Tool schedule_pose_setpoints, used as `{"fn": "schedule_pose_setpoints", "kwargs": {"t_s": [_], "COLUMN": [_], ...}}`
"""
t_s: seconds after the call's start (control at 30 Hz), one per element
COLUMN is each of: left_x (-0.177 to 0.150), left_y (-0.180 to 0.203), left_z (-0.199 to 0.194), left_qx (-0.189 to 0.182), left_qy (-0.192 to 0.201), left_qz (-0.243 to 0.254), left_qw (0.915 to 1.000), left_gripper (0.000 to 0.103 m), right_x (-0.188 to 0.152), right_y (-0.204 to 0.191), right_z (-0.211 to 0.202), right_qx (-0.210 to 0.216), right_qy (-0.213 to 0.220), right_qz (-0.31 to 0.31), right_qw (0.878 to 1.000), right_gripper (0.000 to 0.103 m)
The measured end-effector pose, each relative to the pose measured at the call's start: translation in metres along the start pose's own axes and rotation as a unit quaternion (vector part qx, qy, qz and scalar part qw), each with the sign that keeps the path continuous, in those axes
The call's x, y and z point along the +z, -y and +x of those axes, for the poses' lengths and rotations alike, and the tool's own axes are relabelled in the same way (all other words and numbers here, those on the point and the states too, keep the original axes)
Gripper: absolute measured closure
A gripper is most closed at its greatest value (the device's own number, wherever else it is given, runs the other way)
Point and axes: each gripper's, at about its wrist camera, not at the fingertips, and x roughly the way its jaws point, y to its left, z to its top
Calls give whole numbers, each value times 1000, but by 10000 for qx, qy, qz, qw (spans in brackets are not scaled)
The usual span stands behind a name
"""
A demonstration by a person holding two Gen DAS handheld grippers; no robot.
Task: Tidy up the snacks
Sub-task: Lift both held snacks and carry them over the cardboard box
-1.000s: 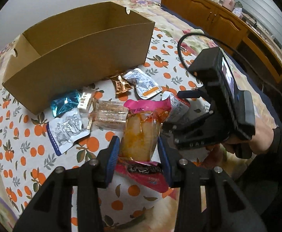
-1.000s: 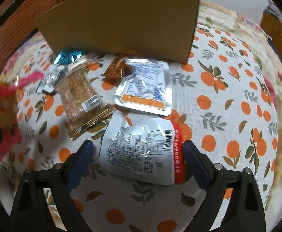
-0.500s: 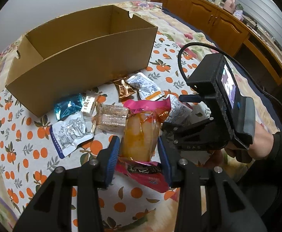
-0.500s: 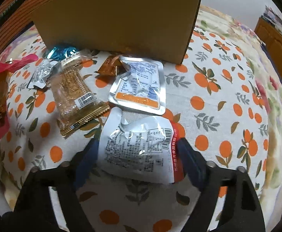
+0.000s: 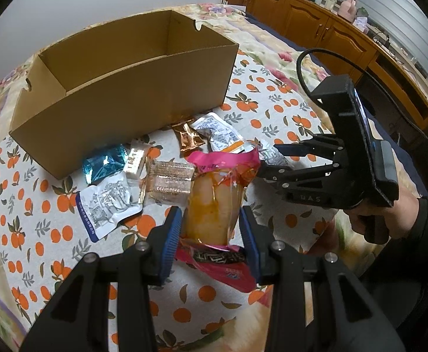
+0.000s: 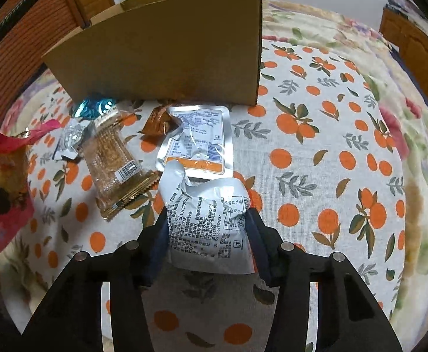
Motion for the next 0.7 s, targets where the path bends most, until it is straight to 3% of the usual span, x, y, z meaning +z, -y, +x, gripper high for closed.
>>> {"fn": "schedule_pose_setpoints", "kwargs": {"t_s": [0.37, 0.7], "left_x": [2, 26], "left_y": [-5, -28], "left_z": [-5, -36], "left_qx": [9, 295], "left_qy": [121, 562], "left_qz": [-110, -508], "left_qw": [9999, 9967], "left_gripper": [65, 65], "right_x": [3, 30], "right_y": [-3, -25], "right_z": [-16, -61], "right_qx": [127, 281], "right_qy": [172, 569], "right_qz": [14, -426], "right_qw": [9998, 9971], "right_gripper": [53, 53]}}
